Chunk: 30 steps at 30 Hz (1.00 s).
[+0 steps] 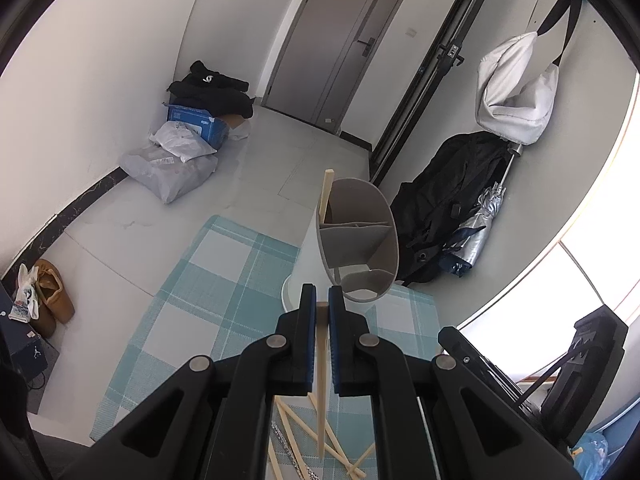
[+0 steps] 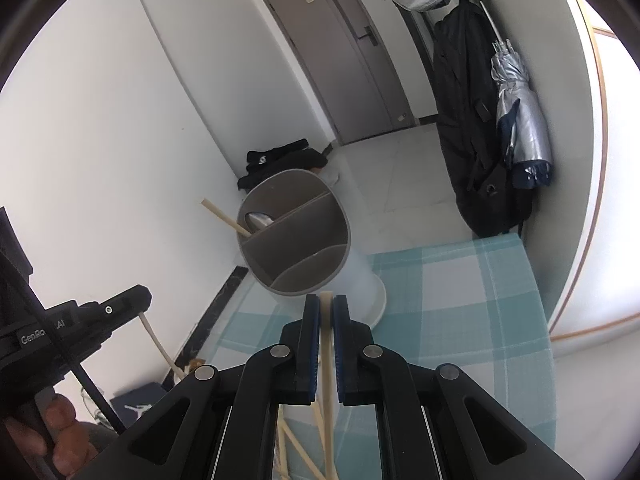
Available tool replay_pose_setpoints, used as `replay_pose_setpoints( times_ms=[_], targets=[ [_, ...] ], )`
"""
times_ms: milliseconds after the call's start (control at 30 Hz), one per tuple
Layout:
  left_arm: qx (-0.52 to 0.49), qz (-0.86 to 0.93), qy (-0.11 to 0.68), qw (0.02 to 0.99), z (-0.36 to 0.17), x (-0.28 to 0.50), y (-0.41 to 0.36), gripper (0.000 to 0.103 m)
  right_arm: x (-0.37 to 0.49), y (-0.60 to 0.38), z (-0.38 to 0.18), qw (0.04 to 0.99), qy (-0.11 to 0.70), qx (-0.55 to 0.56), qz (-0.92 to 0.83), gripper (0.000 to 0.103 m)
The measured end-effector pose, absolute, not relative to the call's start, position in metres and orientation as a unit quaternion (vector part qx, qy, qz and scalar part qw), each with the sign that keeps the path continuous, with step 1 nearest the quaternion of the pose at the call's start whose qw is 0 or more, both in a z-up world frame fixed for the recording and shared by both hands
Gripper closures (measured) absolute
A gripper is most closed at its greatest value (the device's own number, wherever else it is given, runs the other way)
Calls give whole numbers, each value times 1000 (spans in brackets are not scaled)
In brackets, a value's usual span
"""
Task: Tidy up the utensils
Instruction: 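Carry the chopstick with the right gripper up over the caddy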
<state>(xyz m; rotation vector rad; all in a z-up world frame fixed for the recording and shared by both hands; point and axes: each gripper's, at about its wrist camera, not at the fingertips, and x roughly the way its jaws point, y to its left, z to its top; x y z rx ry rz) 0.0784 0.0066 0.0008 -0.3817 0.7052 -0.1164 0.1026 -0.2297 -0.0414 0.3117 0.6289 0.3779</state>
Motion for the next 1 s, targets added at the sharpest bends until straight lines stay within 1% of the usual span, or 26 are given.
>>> replay_pose_setpoints(
  times_ms=[467, 767, 1000],
  targets=[
    [-157, -92, 320, 930, 36, 56, -1, 100, 77, -235, -9, 939, 264, 135, 176, 97],
    [-156, -102, 296, 937, 71, 68, 1, 100, 81, -234, 35, 948, 222, 122, 194, 97],
    [-163, -108, 280, 940, 97, 92, 2, 100, 106, -235, 74, 949, 200, 129, 209, 97]
  ],
)
